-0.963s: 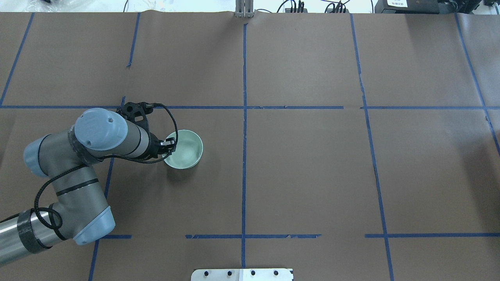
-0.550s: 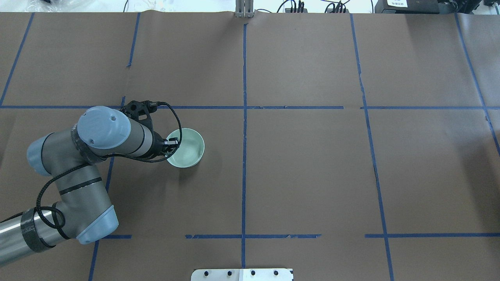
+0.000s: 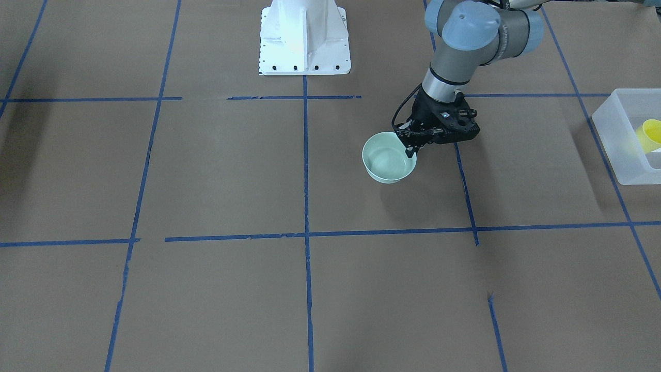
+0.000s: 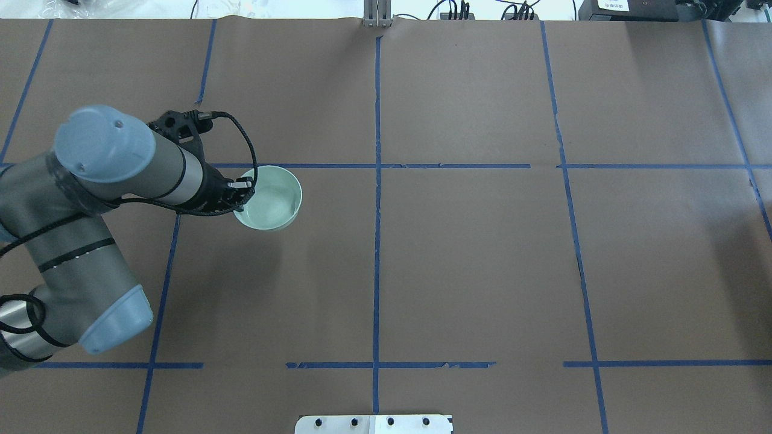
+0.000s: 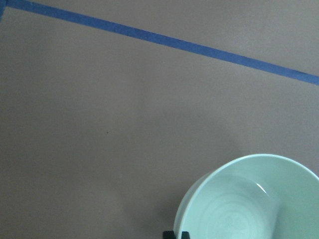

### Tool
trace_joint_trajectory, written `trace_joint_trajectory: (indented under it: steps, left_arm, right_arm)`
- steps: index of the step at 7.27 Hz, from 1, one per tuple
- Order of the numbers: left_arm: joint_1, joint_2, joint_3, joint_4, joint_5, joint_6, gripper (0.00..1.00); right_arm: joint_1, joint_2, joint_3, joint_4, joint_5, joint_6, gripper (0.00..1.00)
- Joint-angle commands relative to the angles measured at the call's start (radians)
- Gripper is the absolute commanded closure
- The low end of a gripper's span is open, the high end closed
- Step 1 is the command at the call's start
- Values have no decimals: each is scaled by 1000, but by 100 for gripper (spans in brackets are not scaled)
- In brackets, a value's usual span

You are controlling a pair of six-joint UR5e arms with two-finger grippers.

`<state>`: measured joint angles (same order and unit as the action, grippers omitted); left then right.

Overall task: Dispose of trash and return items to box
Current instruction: 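Carry the green bowl with the left gripper into the clear bin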

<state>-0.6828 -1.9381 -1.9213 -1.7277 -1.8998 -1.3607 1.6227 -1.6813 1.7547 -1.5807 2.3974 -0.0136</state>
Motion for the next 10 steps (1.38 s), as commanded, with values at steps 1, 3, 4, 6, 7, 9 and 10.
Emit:
trace_joint_trajectory:
  steps: [1,3,4,6,7,9,10]
  left_arm:
    - [-91,21,-24,40,-11,121,100]
    - [-199,69,-27,39,-120,295,100]
    - [-281,108,-27,39,-172,405,100]
    - [-419,178,-7,40,-243,611,100]
    - [-511,215,20,40,-278,749,100]
    - [-663,284,92,40,-289,1014,100]
    - [-737,307,154,37,-282,1146,100]
  right_arm:
    - [-10,9,-56,2,-3,-2,0]
    - [-12,41,-76,14,-3,0,0]
    - [-12,57,-83,15,-4,1,0]
    - [-10,61,-81,30,-3,3,0]
    - [-9,58,-80,42,-1,3,0]
    - [-9,60,-80,44,-1,3,0]
    - [-10,60,-77,44,0,3,0]
